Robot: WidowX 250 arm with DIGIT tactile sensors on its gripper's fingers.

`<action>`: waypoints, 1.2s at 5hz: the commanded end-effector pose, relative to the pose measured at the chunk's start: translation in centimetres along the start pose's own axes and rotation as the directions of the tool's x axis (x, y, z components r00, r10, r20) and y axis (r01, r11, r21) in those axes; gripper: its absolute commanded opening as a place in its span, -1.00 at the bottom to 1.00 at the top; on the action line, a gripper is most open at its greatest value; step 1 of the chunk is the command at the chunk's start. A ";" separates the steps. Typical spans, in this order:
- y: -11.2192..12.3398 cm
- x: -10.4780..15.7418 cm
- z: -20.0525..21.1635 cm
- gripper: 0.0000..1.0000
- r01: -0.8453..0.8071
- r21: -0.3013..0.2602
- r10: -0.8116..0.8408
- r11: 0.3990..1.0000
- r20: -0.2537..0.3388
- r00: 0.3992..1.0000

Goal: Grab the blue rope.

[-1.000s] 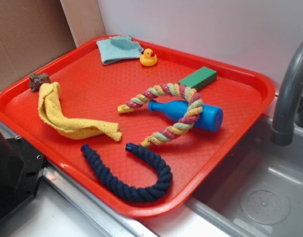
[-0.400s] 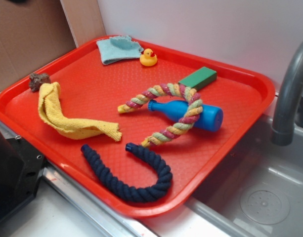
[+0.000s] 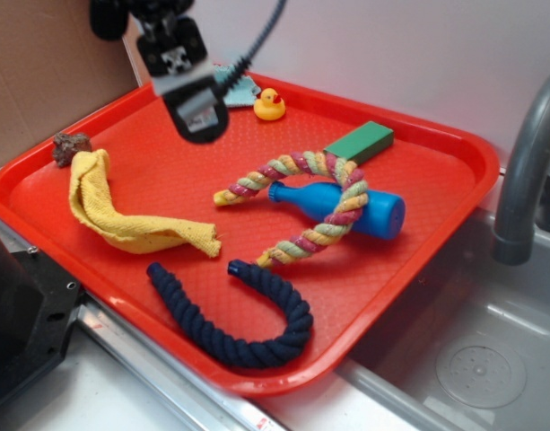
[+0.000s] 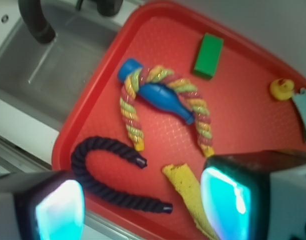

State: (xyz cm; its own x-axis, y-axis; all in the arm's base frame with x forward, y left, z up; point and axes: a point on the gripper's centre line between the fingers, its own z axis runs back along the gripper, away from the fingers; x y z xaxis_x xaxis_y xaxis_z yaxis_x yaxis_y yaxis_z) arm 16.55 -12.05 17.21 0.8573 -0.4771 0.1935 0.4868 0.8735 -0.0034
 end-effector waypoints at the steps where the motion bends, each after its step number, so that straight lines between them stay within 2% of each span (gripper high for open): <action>1: -0.5 0.4 0.8 1.00 -0.013 -0.009 0.013 1.000 0.026 1.000; 2: -2.4 1.0 -1.4 1.00 0.188 0.044 -0.188 0.981 0.000 0.982; 3: -1.9 0.7 -3.0 1.00 0.427 0.055 -0.429 0.902 0.031 0.903; 4: -1.9 1.0 -5.8 1.00 0.529 0.014 -0.528 0.848 -0.037 0.848; 5: -2.1 1.2 -8.1 1.00 0.599 -0.001 -0.599 0.800 -0.018 0.800; 6: -2.8 1.8 -10.3 1.00 0.703 -0.076 -0.706 0.707 -0.029 0.707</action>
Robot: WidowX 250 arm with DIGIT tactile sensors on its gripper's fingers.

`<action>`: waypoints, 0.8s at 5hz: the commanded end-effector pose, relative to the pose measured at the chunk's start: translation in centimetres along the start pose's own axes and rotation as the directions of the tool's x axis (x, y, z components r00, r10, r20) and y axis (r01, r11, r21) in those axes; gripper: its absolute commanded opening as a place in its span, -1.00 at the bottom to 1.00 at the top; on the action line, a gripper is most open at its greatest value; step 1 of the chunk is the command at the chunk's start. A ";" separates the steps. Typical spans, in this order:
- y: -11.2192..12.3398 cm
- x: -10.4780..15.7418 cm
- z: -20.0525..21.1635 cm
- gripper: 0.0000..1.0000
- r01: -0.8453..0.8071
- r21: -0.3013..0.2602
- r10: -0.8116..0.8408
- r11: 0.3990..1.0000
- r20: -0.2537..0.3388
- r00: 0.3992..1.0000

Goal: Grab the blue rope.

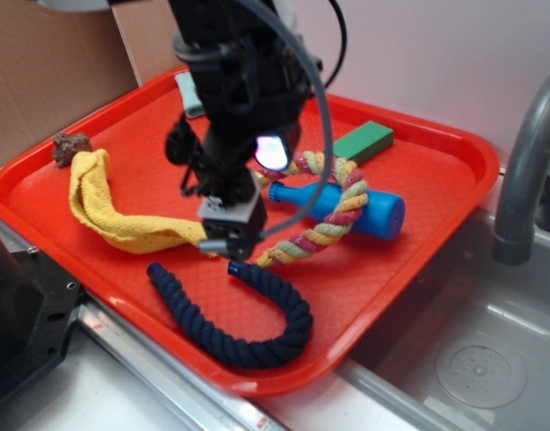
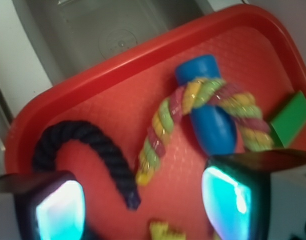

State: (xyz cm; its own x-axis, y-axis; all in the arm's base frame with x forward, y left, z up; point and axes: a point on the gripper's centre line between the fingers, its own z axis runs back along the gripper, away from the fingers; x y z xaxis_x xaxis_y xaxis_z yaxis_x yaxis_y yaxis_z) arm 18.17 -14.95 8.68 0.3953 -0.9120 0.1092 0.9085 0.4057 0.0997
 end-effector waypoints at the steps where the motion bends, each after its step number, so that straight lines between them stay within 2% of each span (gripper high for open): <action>1: -1.4 2.2 -3.0 1.00 0.195 -0.067 -0.193 0.979 0.033 0.981; 2: -2.6 3.0 -4.0 1.00 0.254 -0.064 -0.252 0.965 0.035 0.967; 3: -4.2 3.0 -4.2 1.00 0.238 -0.079 -0.235 0.968 0.046 0.971; 4: -4.8 2.0 -3.8 1.00 0.201 -0.075 -0.198 0.977 0.044 0.979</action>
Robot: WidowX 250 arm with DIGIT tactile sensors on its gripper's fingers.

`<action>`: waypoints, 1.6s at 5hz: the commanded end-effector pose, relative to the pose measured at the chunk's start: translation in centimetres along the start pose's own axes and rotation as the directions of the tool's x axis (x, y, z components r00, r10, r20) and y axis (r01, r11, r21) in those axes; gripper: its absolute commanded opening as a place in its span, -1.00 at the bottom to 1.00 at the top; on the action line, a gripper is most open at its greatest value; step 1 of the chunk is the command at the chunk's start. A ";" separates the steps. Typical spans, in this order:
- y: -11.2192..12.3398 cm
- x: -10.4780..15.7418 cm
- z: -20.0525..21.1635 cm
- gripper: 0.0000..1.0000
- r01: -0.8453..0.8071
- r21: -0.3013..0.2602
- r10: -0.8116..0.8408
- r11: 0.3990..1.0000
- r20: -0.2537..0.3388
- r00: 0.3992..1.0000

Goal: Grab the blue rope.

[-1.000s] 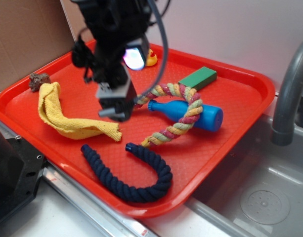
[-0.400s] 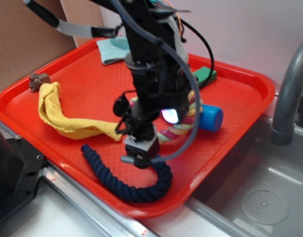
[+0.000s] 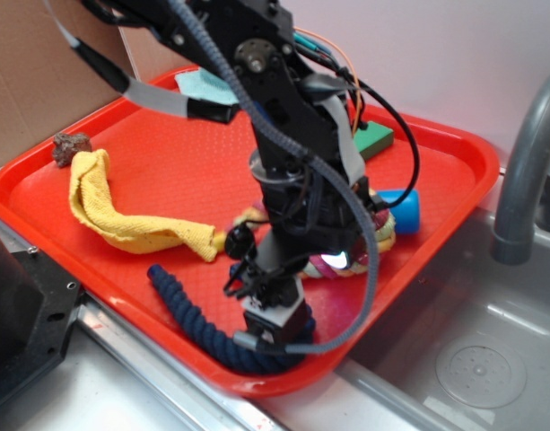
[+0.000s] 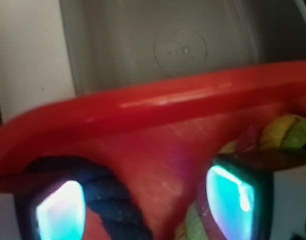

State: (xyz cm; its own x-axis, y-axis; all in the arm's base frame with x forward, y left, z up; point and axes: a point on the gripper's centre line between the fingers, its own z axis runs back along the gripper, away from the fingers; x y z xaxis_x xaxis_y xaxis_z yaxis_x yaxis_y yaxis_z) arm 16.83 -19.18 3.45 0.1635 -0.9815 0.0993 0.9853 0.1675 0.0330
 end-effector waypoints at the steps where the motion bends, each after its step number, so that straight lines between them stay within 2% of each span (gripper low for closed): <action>1: -2.3 -2.4 3.0 1.00 -0.119 0.041 0.118 0.992 0.020 0.993; 2: -2.4 -3.3 3.6 1.00 -0.151 0.048 0.150 0.987 0.036 0.988; 4: -1.3 -2.9 1.4 1.00 -0.115 0.010 0.114 0.993 0.033 0.993; 5: -1.3 -3.1 -0.4 1.00 -0.111 -0.042 0.112 0.993 0.019 0.994; 6: -1.5 -2.8 -2.4 0.30 -0.111 -0.105 0.112 0.988 0.001 0.994; 7: -1.2 -2.6 -2.8 -1.00 -0.119 -0.120 0.119 0.986 -0.008 0.993; 8: -1.0 -2.4 -2.7 -1.00 -0.118 -0.125 0.119 0.985 -0.005 0.993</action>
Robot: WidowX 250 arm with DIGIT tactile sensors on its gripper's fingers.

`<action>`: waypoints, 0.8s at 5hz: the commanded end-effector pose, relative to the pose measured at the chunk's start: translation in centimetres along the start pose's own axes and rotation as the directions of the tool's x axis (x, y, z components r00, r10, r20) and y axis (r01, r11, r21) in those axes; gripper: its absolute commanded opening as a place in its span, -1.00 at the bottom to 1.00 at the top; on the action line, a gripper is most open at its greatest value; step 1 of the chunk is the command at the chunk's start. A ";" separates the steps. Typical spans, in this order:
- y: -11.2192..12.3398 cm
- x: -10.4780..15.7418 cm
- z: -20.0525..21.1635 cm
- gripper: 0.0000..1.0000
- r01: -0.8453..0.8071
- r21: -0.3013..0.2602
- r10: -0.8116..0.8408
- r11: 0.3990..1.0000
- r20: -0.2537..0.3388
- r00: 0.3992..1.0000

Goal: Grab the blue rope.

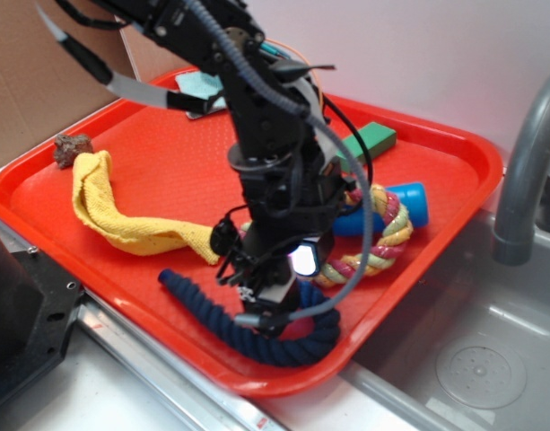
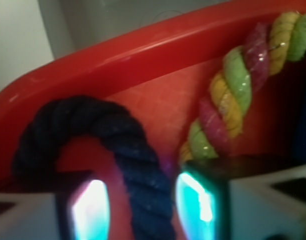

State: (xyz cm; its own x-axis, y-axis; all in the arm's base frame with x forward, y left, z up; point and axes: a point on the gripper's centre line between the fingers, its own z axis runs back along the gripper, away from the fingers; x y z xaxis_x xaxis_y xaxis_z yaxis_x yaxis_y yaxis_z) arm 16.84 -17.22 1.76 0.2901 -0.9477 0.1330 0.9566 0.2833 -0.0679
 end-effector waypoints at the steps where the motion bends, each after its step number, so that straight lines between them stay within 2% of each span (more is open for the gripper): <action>1: -1.0 -1.1 0.3 -1.00 -0.042 -0.007 0.041 0.999 -0.044 0.998; 2: -1.8 -3.7 4.8 -1.00 -0.247 0.098 0.249 0.964 -0.006 0.968; 3: -3.9 -6.4 6.8 -1.00 -0.444 0.103 0.447 0.890 -0.001 0.895; 4: -3.7 -6.7 7.5 0.44 -0.515 0.084 0.515 0.853 0.020 0.857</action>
State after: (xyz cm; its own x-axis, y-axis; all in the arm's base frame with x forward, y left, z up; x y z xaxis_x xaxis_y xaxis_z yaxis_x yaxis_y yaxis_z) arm 12.26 -9.65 7.77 0.7344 -0.6747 0.0736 0.6782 0.7339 -0.0391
